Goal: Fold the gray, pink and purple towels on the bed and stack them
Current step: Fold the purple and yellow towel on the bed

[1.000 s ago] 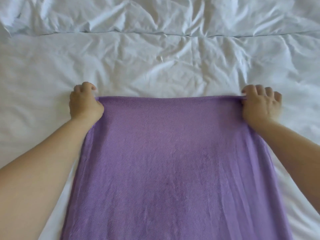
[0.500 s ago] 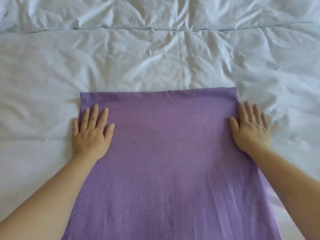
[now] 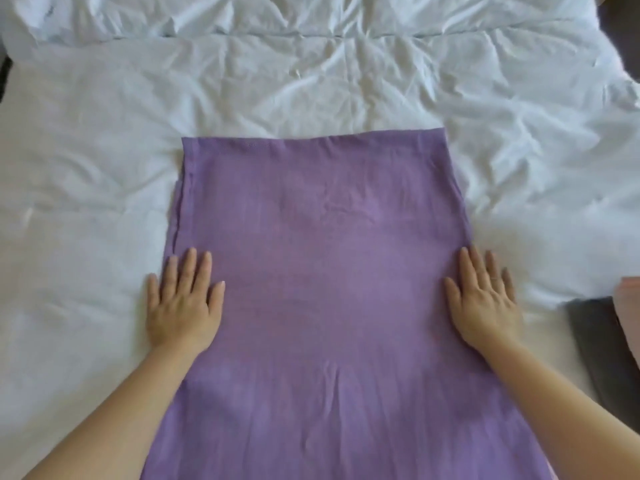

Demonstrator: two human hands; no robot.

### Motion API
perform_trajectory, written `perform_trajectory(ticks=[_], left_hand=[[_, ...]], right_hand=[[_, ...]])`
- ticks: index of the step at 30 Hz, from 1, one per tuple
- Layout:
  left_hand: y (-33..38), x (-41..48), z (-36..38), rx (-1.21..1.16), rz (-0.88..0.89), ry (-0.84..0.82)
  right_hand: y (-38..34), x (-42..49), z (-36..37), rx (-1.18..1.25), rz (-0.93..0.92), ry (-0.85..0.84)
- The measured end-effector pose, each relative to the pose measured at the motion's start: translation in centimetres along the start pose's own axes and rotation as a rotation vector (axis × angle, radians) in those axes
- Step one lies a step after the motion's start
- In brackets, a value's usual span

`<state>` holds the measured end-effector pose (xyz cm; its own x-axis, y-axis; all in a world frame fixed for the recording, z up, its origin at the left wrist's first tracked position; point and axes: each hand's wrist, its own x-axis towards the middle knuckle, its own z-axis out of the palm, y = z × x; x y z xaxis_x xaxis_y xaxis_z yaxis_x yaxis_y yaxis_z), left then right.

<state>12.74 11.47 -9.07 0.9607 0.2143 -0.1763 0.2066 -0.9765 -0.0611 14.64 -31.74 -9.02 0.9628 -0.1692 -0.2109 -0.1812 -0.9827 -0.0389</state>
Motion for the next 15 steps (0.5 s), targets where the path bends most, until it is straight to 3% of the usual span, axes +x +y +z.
perform_trajectory(ticks=[3,5,7,9,15], left_hand=[[3.7,-3.9,-1.4,-0.088,0.082,0.113],[7.8,-8.2,-1.4,-0.159,0.29,0.104],[9.6,-12.1,-0.2,-0.154,0.408,0.04],[7.6,-13.9,1.5,-0.115,0.361,-0.004],[-1.1,-16.1,2.2,-0.014,0.1,0.004]], right_hand=[[-3.1,-3.5,-1.0,0.09,0.024,0.085],[-7.4,-7.1,-0.8,0.192,-0.125,0.101],[-10.2,-11.4,1.1,0.185,-0.295,0.001],[-8.7,-13.5,2.6,0.105,-0.324,-0.041],[3.5,-15.5,2.3,-0.031,0.069,-0.056]])
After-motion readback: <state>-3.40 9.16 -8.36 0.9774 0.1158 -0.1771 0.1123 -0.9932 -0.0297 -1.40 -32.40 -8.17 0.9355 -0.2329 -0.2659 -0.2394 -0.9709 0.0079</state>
